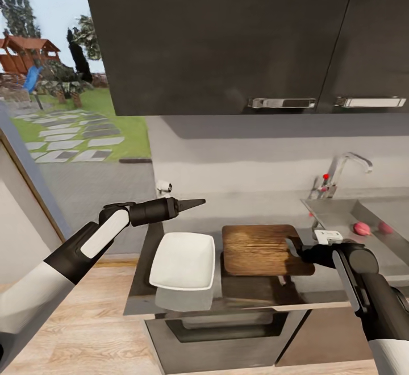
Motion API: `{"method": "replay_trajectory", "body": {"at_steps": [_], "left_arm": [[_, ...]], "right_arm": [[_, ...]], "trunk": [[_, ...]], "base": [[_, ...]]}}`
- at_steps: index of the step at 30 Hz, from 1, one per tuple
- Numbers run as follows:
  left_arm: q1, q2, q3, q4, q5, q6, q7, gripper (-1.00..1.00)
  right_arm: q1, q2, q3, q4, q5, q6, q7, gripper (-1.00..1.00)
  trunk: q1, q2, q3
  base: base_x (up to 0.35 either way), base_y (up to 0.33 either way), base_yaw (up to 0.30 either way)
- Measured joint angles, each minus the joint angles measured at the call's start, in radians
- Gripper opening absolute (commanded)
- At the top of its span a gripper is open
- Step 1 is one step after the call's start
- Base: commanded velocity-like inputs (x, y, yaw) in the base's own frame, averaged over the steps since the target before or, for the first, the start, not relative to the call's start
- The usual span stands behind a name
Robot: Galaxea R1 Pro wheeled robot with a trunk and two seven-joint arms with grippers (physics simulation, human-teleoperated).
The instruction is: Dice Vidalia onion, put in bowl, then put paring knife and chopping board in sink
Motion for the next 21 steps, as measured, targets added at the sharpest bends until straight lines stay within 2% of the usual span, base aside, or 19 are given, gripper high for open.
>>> {"method": "replay_trajectory", "body": {"at_steps": [5,6,21], "left_arm": [[0.0,0.0,-0.001,0.0,0.0,0.001,0.0,1.0],[0.0,-0.001,-0.001,0.0,0.0,0.001,0.0,1.0],[0.0,-0.002,-0.002,0.0,0.0,0.002,0.0,1.0]], "right_arm": [[0.0,0.0,-0.001,0.0,0.001,0.0,-0.001,-1.0],[0.0,0.001,-0.001,0.0,0.001,0.0,-0.002,1.0],[0.0,-0.001,-0.001,0.001,0.002,0.0,0.003,1.0]], "trunk": [[0.0,0.0,0.0],[0.0,0.0,0.0],[0.0,0.0,0.0]], "base": [[0.006,0.008,0.0],[0.002,0.002,0.0],[0.0,0.0,0.0]]}}
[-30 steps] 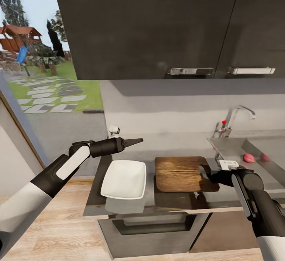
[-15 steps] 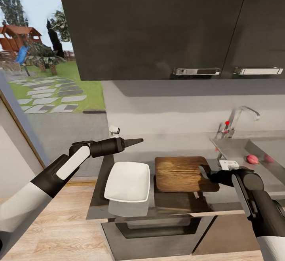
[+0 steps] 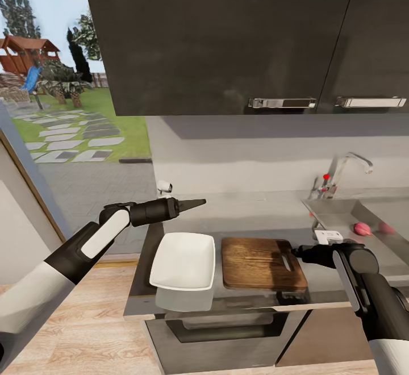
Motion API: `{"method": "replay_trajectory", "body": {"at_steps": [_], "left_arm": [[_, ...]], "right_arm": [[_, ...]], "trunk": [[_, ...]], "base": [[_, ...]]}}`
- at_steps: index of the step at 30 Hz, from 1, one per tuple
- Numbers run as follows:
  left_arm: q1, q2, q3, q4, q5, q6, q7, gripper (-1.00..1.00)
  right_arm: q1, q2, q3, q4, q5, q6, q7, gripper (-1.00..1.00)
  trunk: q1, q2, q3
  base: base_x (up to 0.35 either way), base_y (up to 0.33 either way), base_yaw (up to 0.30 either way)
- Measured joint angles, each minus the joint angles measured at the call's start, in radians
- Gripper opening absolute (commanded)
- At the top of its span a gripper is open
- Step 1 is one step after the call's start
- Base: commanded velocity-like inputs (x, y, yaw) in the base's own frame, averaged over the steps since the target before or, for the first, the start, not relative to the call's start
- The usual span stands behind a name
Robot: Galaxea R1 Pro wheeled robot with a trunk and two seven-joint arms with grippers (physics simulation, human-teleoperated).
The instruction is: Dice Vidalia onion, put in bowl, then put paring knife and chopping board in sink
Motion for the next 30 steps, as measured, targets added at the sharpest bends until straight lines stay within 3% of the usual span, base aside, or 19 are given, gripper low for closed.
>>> {"method": "replay_trajectory", "body": {"at_steps": [11,19,22,24,30], "left_arm": [[0.0,-0.002,0.0,-0.001,-0.002,0.003,0.0,1.0],[0.0,-0.004,-0.004,-0.014,-0.01,0.01,-0.001,1.0],[0.0,-0.005,-0.006,-0.034,-0.014,0.012,-0.002,1.0],[0.0,-0.004,-0.007,-0.052,-0.016,0.012,-0.002,1.0],[0.0,-0.002,-0.009,-0.094,-0.018,0.012,-0.004,1.0]], "right_arm": [[0.0,0.0,0.0,-0.002,0.001,0.0,0.002,1.0],[0.0,-0.002,-0.001,-0.021,-0.013,0.0,0.024,1.0],[-0.001,-0.004,-0.005,-0.029,-0.016,0.0,0.08,1.0],[-0.001,-0.011,-0.015,-0.032,-0.016,0.0,0.154,1.0],[0.004,-0.064,-0.08,-0.032,-0.015,-0.002,0.45,1.0]], "trunk": [[0.0,0.0,0.0],[0.0,0.0,0.007],[0.0,0.0,0.01],[0.0,0.0,0.013],[0.0,0.0,0.02]], "base": [[0.0,0.0,-0.007],[-0.039,-0.088,-0.155],[-0.13,-0.233,-0.202],[-0.15,-0.258,-0.209],[-0.161,-0.271,-0.21]]}}
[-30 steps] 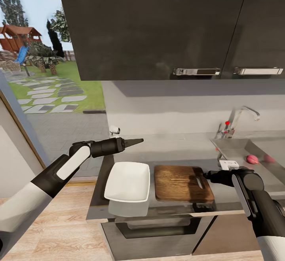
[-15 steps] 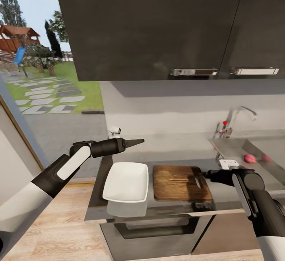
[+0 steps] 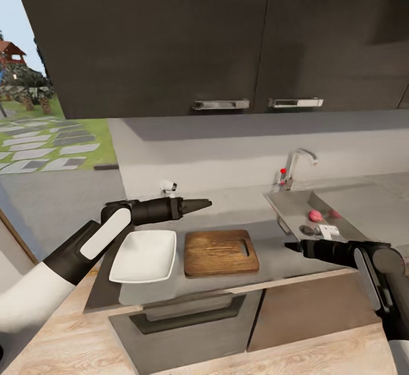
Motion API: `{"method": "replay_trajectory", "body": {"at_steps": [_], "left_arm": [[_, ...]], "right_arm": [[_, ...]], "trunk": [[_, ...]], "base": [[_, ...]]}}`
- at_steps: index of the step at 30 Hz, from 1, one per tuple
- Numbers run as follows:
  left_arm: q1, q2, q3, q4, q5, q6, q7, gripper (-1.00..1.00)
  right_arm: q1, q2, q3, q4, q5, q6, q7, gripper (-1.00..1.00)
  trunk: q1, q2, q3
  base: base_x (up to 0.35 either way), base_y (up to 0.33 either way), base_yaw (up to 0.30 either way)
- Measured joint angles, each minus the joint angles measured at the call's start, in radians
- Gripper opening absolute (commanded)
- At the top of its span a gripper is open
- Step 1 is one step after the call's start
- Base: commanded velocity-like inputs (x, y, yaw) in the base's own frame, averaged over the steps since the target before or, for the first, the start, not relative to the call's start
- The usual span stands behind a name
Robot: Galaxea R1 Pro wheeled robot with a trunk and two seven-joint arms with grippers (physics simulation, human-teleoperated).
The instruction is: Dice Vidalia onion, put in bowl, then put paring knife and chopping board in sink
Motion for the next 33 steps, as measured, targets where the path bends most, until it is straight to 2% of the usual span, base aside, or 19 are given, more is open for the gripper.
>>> {"method": "replay_trajectory", "body": {"at_steps": [1,3,4,6,9,12,15,23,28,29,31,33], "left_arm": [[0.0,0.001,-0.001,-0.009,0.0,0.0,-0.001,1.0],[0.0,0.002,-0.002,-0.019,0.0,0.0,-0.001,1.0],[0.0,0.002,-0.005,-0.03,0.0,0.0,-0.002,1.0],[0.0,0.002,-0.014,-0.042,-0.001,0.0,-0.002,1.0],[0.0,0.002,-0.053,-0.066,-0.001,-0.001,-0.002,1.0],[0.0,0.002,-0.08,-0.075,-0.002,-0.001,-0.002,1.0],[0.0,0.001,-0.092,-0.079,-0.002,-0.001,-0.002,1.0],[0.0,0.001,-0.099,-0.081,-0.002,-0.001,-0.001,1.0],[0.001,0.029,-0.102,-0.053,0.025,-0.009,-0.029,1.0],[0.001,0.035,-0.102,-0.047,0.019,-0.008,-0.034,1.0],[0.001,0.023,-0.105,-0.046,0.008,-0.008,-0.04,1.0],[0.001,0.012,-0.106,-0.057,-0.002,-0.008,-0.029,1.0]], "right_arm": [[0.005,-0.012,-0.022,0.0,0.001,-0.001,0.076,1.0],[0.011,-0.022,-0.047,0.0,0.004,-0.001,0.149,1.0],[0.018,-0.031,-0.072,0.0,0.007,-0.001,0.213,1.0],[0.025,-0.038,-0.097,-0.001,0.009,-0.001,0.269,1.0],[0.041,-0.053,-0.143,-0.002,0.011,-0.041,0.374,1.0],[0.047,-0.062,-0.173,-0.002,0.013,-0.056,0.423,1.0],[0.049,-0.066,-0.191,-0.003,0.014,-0.062,0.445,1.0],[0.051,-0.07,-0.203,0.002,0.014,-0.063,0.459,1.0],[0.023,-0.042,-0.175,0.031,0.04,-0.09,0.429,1.0],[0.017,-0.036,-0.17,0.036,0.035,-0.096,0.424,1.0],[0.029,-0.026,-0.17,0.037,0.025,-0.107,0.425,1.0],[0.04,-0.031,-0.181,0.026,0.014,-0.119,0.437,1.0]], "trunk": [[0.0,0.0,0.001],[0.0,0.0,0.004],[0.0,0.0,0.005],[0.0,0.0,0.007],[0.0,0.0,0.011],[0.0,0.0,0.014],[0.0,0.0,0.016],[0.0,0.0,0.017],[0.002,0.0,0.017],[0.0,0.0,0.017],[0.0,0.0,0.017],[0.0,0.0,0.019]], "base": [[-0.174,-0.274,-0.208],[-0.185,-0.272,-0.207],[-0.196,-0.269,-0.206],[-0.206,-0.264,-0.205],[-0.214,-0.261,-0.189],[-0.219,-0.259,-0.143],[-0.227,-0.257,-0.068],[-0.219,-0.217,-0.016],[0.0,0.0,0.0],[0.0,0.0,0.0],[0.0,0.0,0.0],[0.0,0.0,0.0]]}}
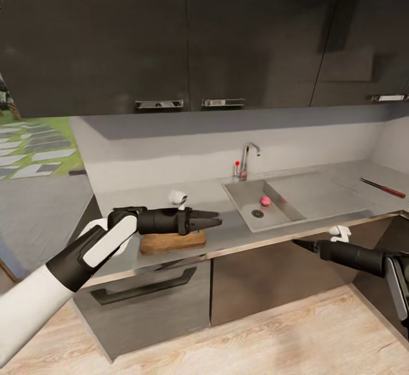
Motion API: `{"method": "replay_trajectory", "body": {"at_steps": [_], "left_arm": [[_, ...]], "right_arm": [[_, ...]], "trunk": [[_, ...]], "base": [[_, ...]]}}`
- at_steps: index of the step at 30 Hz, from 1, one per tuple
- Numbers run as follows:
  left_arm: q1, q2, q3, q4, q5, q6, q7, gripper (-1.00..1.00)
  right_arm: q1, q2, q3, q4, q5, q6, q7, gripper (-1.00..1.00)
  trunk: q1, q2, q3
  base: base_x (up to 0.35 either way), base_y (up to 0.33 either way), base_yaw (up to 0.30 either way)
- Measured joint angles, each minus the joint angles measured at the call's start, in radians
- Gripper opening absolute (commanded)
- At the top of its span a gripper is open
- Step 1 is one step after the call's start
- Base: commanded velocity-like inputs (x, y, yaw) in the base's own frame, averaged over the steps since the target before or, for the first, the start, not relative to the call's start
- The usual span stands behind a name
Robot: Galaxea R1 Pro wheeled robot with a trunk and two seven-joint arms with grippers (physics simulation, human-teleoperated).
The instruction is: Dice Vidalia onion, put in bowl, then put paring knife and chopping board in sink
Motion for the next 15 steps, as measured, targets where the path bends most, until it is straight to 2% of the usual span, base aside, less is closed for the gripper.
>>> {"method": "replay_trajectory", "body": {"at_steps": [2,6,15], "left_arm": [[0.001,-0.011,0.0,-0.003,-0.002,0.0,0.011,1.0],[0.0,-0.03,-0.001,-0.003,-0.001,0.0,0.021,1.0],[0.0,-0.028,-0.001,-0.004,0.001,0.001,0.02,1.0]], "right_arm": [[0.011,-0.002,-0.011,-0.011,-0.008,-0.011,0.012,1.0],[0.034,-0.003,-0.034,-0.023,-0.008,-0.014,0.025,1.0],[0.041,-0.005,-0.084,-0.026,-0.008,-0.013,0.025,1.0]], "trunk": [[0.0,0.0,0.001],[0.0,0.0,0.001],[0.0,0.0,0.001]], "base": [[0.0,0.0,-0.011],[0.0,0.0,-0.159],[0.0,0.0,-0.27]]}}
